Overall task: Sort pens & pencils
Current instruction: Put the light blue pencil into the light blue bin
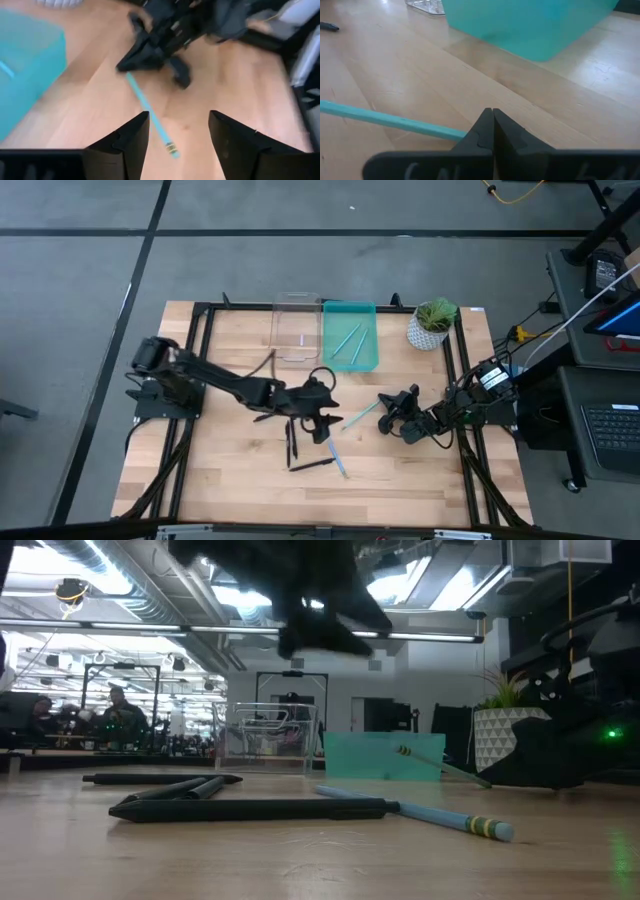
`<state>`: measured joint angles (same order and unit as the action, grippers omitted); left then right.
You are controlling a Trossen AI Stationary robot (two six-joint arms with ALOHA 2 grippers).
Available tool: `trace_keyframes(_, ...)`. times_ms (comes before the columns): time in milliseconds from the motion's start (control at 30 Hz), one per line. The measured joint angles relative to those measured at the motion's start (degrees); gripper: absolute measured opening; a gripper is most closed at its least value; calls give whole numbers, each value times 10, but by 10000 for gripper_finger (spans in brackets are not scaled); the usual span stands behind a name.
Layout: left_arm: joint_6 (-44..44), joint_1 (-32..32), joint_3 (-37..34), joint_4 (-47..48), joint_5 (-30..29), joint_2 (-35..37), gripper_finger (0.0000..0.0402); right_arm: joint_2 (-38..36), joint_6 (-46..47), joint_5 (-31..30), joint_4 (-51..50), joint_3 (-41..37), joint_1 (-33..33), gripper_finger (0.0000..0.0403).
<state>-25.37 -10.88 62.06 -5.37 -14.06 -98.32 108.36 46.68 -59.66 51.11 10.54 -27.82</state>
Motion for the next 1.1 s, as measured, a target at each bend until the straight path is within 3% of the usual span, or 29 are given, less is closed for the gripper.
trace_keyframes(100,3,6,7,-30,-2,-41,201,0,0,0,-1,0,0,0)
trace_keyframes(233,3,13,51,-3,29,-105,200,0,8,1,-4,0,0,0)
trace_keyframes(567,11,24,274,308,26,-214,202,0,11,0,-10,0,0,0)
trace_keyframes(733,17,28,291,310,79,-217,203,0,11,0,-12,0,0,0)
trace_keyframes(1100,-29,33,291,290,117,-235,220,0,10,-1,-14,0,0,0)
